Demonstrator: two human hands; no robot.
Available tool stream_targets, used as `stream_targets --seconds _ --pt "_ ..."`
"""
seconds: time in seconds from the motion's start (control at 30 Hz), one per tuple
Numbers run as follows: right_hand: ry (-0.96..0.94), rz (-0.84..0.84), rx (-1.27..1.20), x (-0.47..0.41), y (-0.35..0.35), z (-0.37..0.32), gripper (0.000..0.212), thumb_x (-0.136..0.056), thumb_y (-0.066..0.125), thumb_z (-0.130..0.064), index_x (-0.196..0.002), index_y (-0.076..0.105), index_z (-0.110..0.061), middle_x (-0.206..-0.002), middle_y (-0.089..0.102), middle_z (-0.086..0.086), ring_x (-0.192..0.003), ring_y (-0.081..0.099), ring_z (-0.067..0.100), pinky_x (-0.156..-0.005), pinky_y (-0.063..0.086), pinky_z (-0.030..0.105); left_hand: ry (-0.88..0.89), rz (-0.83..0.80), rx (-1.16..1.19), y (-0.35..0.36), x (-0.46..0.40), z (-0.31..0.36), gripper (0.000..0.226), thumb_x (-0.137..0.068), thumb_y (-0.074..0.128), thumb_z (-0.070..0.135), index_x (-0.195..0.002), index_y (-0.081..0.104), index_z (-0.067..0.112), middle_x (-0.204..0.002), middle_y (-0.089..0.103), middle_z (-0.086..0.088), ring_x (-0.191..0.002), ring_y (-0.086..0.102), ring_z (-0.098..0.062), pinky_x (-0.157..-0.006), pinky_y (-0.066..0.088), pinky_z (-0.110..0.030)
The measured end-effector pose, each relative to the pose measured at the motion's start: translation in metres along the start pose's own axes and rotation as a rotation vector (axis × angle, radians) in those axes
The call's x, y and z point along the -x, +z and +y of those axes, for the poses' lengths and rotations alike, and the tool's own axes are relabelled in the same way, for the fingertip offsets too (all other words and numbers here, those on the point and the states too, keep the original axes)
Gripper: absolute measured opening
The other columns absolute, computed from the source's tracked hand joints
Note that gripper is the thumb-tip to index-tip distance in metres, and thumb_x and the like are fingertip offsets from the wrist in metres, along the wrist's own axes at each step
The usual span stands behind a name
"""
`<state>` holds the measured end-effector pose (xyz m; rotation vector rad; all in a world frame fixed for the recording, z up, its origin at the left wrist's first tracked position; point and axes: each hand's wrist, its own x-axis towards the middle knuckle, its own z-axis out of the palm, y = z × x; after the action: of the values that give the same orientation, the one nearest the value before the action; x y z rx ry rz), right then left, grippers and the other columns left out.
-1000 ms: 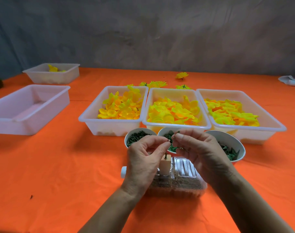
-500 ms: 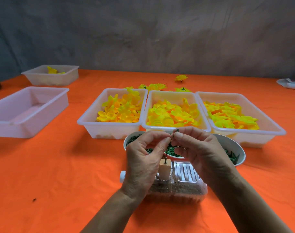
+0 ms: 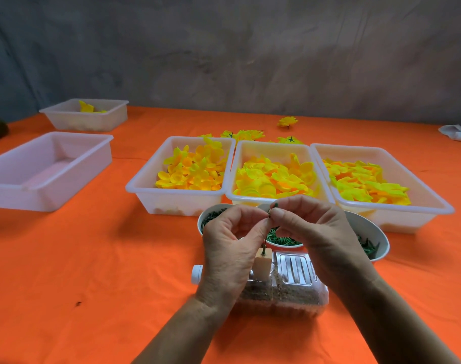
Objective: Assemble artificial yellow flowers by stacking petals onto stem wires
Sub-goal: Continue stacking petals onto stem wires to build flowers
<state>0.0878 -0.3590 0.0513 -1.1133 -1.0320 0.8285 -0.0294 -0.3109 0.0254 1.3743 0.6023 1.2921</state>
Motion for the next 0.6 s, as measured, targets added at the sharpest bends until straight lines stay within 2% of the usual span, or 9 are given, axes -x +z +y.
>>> stream_targets --seconds 0.17,0.27,0.37,0.53,0.6 --pt "-0.073 -0.009 0.118 0.001 0.001 -0.007 0.011 -0.067 0.071 -0.022 -0.074 0.072 -0.014 -0.069 0.07 0.003 -0.063 0.062 0.008 -0.057 0.05 0.017 0.005 0.002 0.008 0.001 0.001 -0.001 0.008 -0.073 0.075 0.012 -0.074 0.069 0.008 -0.07 0.069 -0.011 -0.064 0.063 -0.014 -0.062 0.053 -0.025" --pt "-0.114 -0.016 0.21 0.002 0.002 -0.01 0.002 -0.075 0.072 -0.012 -0.077 0.071 -0.013 -0.069 0.07 0.003 -0.062 0.061 0.006 -0.058 0.049 0.017 0.012 0.003 0.005 0.002 0.001 0.0 0.01 -0.069 0.074 0.021 -0.071 0.068 0.013 -0.067 0.068 -0.003 -0.063 0.062 -0.011 -0.061 0.051 -0.023" --pt "-0.132 -0.006 0.254 0.002 0.003 -0.009 0.008 -0.08 0.069 -0.004 -0.077 0.071 -0.012 -0.069 0.07 0.003 -0.061 0.061 0.005 -0.058 0.049 0.017 0.017 -0.001 -0.002 0.001 0.001 -0.001 0.012 -0.068 0.073 0.024 -0.071 0.068 0.014 -0.066 0.068 0.0 -0.063 0.062 -0.01 -0.061 0.051 -0.022" --pt "-0.124 -0.008 0.279 0.002 0.004 -0.012 0.006 -0.079 0.069 -0.005 -0.078 0.071 -0.01 -0.069 0.071 0.005 -0.062 0.062 0.006 -0.057 0.05 0.017 0.032 -0.003 -0.015 0.001 0.0 -0.001 0.008 -0.069 0.073 0.023 -0.07 0.068 0.017 -0.066 0.068 0.0 -0.063 0.063 -0.011 -0.062 0.051 -0.024" --pt "-0.052 -0.003 0.2 0.001 0.002 -0.012 0.003 -0.074 0.072 -0.011 -0.076 0.071 -0.01 -0.071 0.071 0.008 -0.064 0.064 0.01 -0.058 0.052 0.019 0.033 -0.005 -0.025 0.001 0.0 -0.002 0.007 -0.072 0.075 0.016 -0.071 0.068 0.015 -0.067 0.068 -0.003 -0.064 0.062 -0.012 -0.063 0.052 -0.026"
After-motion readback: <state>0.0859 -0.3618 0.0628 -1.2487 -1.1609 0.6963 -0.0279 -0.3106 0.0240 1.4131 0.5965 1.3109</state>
